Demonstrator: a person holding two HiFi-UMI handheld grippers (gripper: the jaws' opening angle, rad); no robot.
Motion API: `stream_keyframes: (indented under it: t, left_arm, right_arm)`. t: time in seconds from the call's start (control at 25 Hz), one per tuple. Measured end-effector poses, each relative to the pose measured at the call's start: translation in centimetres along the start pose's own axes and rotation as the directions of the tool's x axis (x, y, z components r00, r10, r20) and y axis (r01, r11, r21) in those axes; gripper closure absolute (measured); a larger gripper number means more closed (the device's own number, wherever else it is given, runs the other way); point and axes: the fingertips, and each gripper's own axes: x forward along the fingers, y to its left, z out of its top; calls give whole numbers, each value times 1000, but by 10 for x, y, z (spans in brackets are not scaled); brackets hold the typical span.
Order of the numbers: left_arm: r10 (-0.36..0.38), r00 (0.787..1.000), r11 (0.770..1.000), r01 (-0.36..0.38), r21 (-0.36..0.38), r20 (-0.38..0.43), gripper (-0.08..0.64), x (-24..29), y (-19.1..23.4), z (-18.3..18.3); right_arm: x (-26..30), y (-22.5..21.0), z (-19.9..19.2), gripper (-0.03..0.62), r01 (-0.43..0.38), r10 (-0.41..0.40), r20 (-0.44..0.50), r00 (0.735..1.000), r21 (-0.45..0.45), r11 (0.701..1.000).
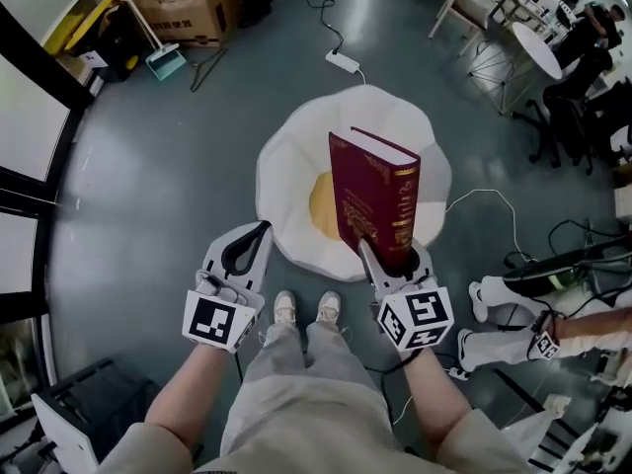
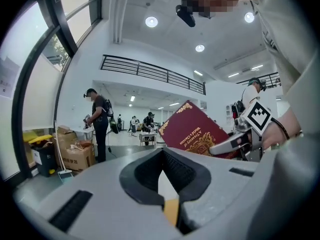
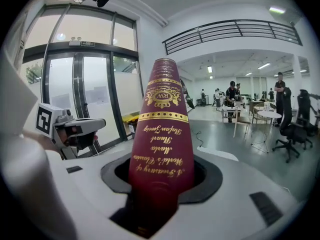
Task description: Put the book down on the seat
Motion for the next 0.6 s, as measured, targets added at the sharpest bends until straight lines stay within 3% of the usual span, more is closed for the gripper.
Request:
stream_keyframes:
  t: [0.28,0.6]
  left_arm:
    - [30,1000,997,-31,-75,-6,555,73,40,-105]
    - [101,993,990,-106,-97,-53,555,127,82,-266]
  right_arm:
    - [127,-48,-66,387,-1,-4,-57,998,-82,997]
    - [267,-82,-207,387,15,-36,-173,984,-124,992]
